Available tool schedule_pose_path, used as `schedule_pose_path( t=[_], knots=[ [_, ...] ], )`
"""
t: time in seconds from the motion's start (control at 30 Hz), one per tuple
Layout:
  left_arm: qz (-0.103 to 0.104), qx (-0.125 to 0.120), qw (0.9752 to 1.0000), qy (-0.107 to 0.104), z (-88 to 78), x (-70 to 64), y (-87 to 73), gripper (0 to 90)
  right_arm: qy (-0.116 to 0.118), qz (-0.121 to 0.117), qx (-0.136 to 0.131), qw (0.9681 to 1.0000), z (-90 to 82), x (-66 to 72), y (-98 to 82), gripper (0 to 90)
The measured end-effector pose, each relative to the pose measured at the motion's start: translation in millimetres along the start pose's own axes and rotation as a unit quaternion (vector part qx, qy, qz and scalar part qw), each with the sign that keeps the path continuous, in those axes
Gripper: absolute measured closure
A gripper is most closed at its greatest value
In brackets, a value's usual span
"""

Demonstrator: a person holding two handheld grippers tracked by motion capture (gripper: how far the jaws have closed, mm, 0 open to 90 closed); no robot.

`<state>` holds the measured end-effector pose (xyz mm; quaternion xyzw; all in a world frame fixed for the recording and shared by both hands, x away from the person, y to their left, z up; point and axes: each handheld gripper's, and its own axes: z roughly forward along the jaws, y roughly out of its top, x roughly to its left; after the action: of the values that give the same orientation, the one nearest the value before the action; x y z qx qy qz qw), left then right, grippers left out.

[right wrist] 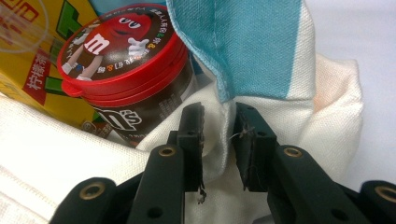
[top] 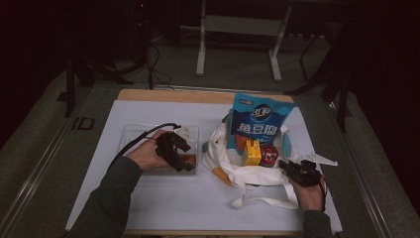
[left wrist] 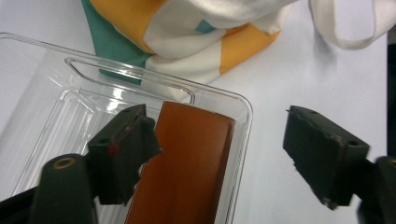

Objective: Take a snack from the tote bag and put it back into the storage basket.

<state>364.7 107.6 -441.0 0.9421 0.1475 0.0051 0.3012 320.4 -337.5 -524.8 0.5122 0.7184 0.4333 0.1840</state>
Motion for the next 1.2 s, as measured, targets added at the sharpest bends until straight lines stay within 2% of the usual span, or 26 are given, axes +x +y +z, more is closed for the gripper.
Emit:
schedule_pose_path(
  t=[0.13,0.27,0.3,0.33,0.53,0.63,0.8,0.9,1.07,1.2],
  knots=[
    [-0.002,-0.010,0.9999,0.002,-4.2,0.7,-0.2,26.0,0.001,-0.001,0.000,1.0000,0.0,-0.3,0.0,73.2],
    [-0.003,-0.043,0.9990,0.013,-11.9,0.3,-0.5,30.8,0.003,-0.001,0.000,1.0000,0.0,-0.4,0.1,71.8],
    [-0.003,-0.043,0.9990,0.013,-11.9,0.3,-0.5,31.6,0.004,-0.001,0.000,1.0000,0.0,-0.3,0.0,71.5],
    [-0.002,-0.056,0.9982,0.020,-14.8,-0.2,0.2,32.0,0.004,0.000,0.000,1.0000,0.0,-0.3,0.0,70.9],
    [-0.005,-0.083,0.9961,0.031,-21.2,-1.9,3.2,35.2,0.006,-0.001,-0.001,1.0000,0.0,-0.3,-0.1,69.7],
    [-0.007,-0.102,0.9940,0.037,-23.6,-2.7,5.3,36.1,0.007,0.000,-0.001,1.0000,0.0,-0.3,-0.1,69.6],
    [-0.007,-0.118,0.9921,0.041,-24.8,-3.8,7.4,35.9,0.008,0.001,-0.002,1.0000,-0.1,-0.7,-0.5,69.6],
    [-0.005,-0.131,0.9908,0.032,-24.8,-6.2,8.5,35.4,0.008,0.000,-0.002,1.0000,0.0,-0.5,-0.2,69.2],
    [0.003,-0.142,0.9894,0.030,-22.0,-11.8,13.5,36.5,0.007,0.000,-0.001,1.0000,0.0,-0.3,-0.2,69.2],
    [0.006,-0.145,0.9885,0.041,-18.1,-15.0,19.3,37.6,0.007,0.000,-0.001,1.0000,0.0,-0.1,-0.3,69.2]
  ],
)
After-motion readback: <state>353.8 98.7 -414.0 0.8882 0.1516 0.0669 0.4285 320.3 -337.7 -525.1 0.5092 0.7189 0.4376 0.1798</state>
